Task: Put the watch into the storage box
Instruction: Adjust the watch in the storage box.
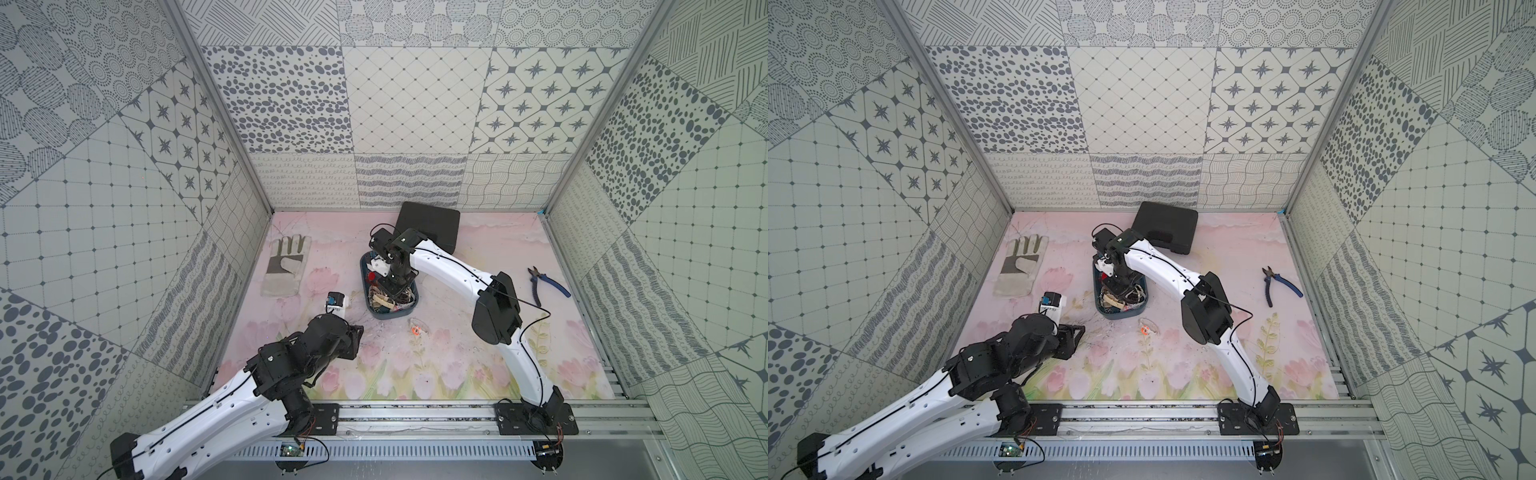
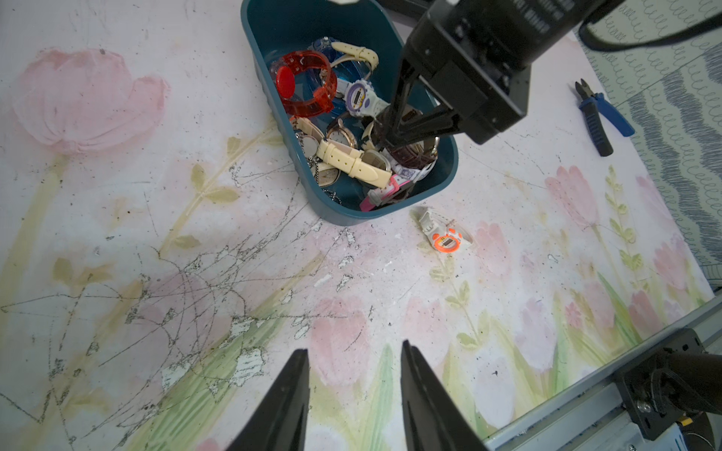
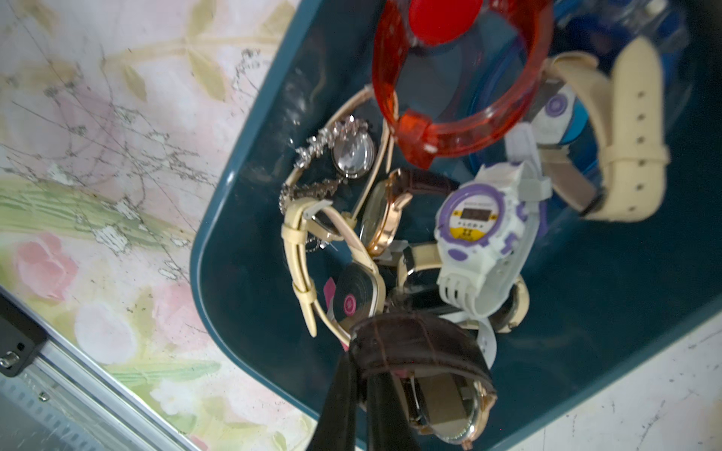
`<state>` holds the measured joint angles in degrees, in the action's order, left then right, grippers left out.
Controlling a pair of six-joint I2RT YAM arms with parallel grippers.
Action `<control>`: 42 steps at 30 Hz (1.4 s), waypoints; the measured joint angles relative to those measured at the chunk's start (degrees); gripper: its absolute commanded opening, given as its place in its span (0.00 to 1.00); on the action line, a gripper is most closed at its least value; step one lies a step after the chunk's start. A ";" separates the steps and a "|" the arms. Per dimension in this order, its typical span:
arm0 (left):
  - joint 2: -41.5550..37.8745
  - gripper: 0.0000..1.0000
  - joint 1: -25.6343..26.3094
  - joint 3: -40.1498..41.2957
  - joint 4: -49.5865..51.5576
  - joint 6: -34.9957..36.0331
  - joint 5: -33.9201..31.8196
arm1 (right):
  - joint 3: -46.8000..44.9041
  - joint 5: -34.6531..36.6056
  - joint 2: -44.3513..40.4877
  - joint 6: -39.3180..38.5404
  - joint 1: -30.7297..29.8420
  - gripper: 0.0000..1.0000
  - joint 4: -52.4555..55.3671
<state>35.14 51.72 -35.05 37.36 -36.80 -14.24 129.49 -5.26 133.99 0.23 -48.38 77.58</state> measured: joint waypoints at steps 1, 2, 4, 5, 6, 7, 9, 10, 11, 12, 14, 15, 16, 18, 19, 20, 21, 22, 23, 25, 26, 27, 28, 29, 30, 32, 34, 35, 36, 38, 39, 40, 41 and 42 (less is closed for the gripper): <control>0.00 0.43 0.00 0.13 -0.09 0.00 0.13 | 1.22 0.48 0.76 -0.17 -0.20 0.00 1.25; 0.00 0.43 0.00 0.24 -0.15 0.00 0.24 | 2.64 0.98 1.53 -0.44 -0.39 0.00 2.45; 0.00 0.43 0.00 0.35 -0.31 0.00 0.42 | 5.07 1.97 2.75 -0.94 -0.72 0.00 4.35; 0.00 0.43 0.00 0.35 -0.35 0.00 0.48 | 6.14 2.78 3.32 -1.07 -0.85 0.00 5.40; 0.00 0.43 0.00 0.35 -0.37 0.00 0.57 | 7.06 3.32 3.80 -1.16 -0.96 0.00 6.29; 0.00 0.43 0.00 0.35 -0.37 0.00 0.66 | 7.80 4.02 4.26 -1.31 -1.07 0.00 7.15; -0.02 0.43 0.00 0.37 -0.37 0.00 0.85 | 8.63 5.38 5.01 -1.60 -1.11 0.00 8.46; -0.04 0.43 0.00 0.42 -0.39 0.00 0.90 | 8.79 5.75 5.38 -1.77 -1.11 0.00 8.98; -0.04 0.43 0.00 0.46 -0.42 0.00 0.92 | 8.94 6.05 5.64 -2.01 -1.11 0.00 9.44; -0.04 0.43 0.00 0.50 -0.42 0.00 1.03 | 9.33 6.14 6.08 -2.19 -1.11 0.00 9.88; -0.04 0.43 0.00 0.57 -0.44 0.00 1.07 | 10.01 6.08 6.82 -2.29 -1.11 0.00 10.19; -0.04 0.43 0.00 0.61 -0.46 0.00 1.25 | 10.34 5.90 7.08 -2.40 -1.18 0.00 10.40; -0.07 0.43 0.00 0.68 -0.52 0.00 1.31 | 10.58 5.73 7.34 -2.49 -1.18 0.00 10.60; -0.09 0.43 0.00 0.79 -0.55 0.00 1.49 | 11.08 5.44 7.76 -2.71 -1.29 0.00 10.93; -0.11 0.43 0.00 0.81 -0.55 0.00 1.49 | 11.19 5.25 7.96 -2.84 -1.33 0.00 10.97; -0.15 0.43 0.00 0.83 -0.57 0.00 1.51 | 11.19 5.14 8.09 -3.06 -1.42 0.00 10.99; -0.17 0.43 0.00 0.83 -0.57 0.00 1.51 | 11.19 4.94 8.22 -3.32 -1.46 0.00 11.06; -0.20 0.43 0.00 0.83 -0.57 0.00 1.51 | 11.19 4.83 8.33 -3.50 -1.51 0.00 11.08; -0.26 0.43 0.00 0.83 -0.57 0.00 1.51 | 11.19 4.74 8.37 -3.67 -1.53 0.01 11.10; -0.33 0.43 0.00 0.83 -0.57 0.00 1.51 | 11.21 4.63 8.37 -3.82 -1.53 0.09 11.17; -0.35 0.43 0.00 0.83 -0.59 0.00 1.51 | 11.28 4.68 8.39 -3.87 -1.53 0.13 11.23; -0.35 0.43 0.00 0.83 -0.57 0.00 1.51 | 11.30 4.68 8.46 -3.96 -1.53 0.20 11.26; -0.37 0.43 0.00 0.83 -0.59 0.00 1.51 | 11.30 4.68 8.46 -3.91 -1.53 0.24 11.37; -0.37 0.43 0.00 0.83 -0.59 0.00 1.51 | 11.28 4.76 8.48 -4.22 -1.53 0.25 11.50; -0.39 0.43 0.00 0.83 -0.59 0.00 1.49 | 11.28 4.79 8.48 -4.28 -1.53 0.26 11.58; -0.39 0.43 0.00 0.83 -0.61 0.00 1.49 | 11.28 4.76 8.48 -4.26 -1.55 0.30 11.56; -0.31 0.43 0.00 0.83 -0.72 0.02 1.51 | 11.28 4.76 8.48 -4.17 -1.55 0.32 11.54; -0.26 0.43 0.00 0.83 -0.74 0.02 1.51 | 11.28 4.74 8.48 -4.15 -1.55 0.33 11.52; -0.17 0.43 0.00 0.83 -0.74 0.02 1.51 | 11.28 4.74 8.48 -4.11 -1.55 0.34 11.52; -0.07 0.43 0.00 0.83 -0.76 0.04 1.51 | 11.28 4.81 8.48 -4.11 -1.60 0.36 11.52; -0.02 0.43 0.00 0.83 -0.76 0.04 1.51 | 11.28 4.90 8.48 -4.09 -1.66 0.37 11.50; 0.00 0.43 0.00 0.83 -0.74 0.04 1.51 | 11.28 4.94 8.44 -4.02 -1.70 0.38 11.47; 0.00 0.43 0.00 0.83 -0.76 0.07 1.51 | 11.28 4.96 8.39 -3.93 -1.79 0.39 11.41; 0.00 0.43 0.00 0.83 -0.76 0.17 1.51 | 11.13 5.03 8.15 -3.87 -1.88 0.40 11.26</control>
<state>35.14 51.72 -34.22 36.60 -36.62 -12.73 140.62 -0.23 142.15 -3.64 -50.26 88.84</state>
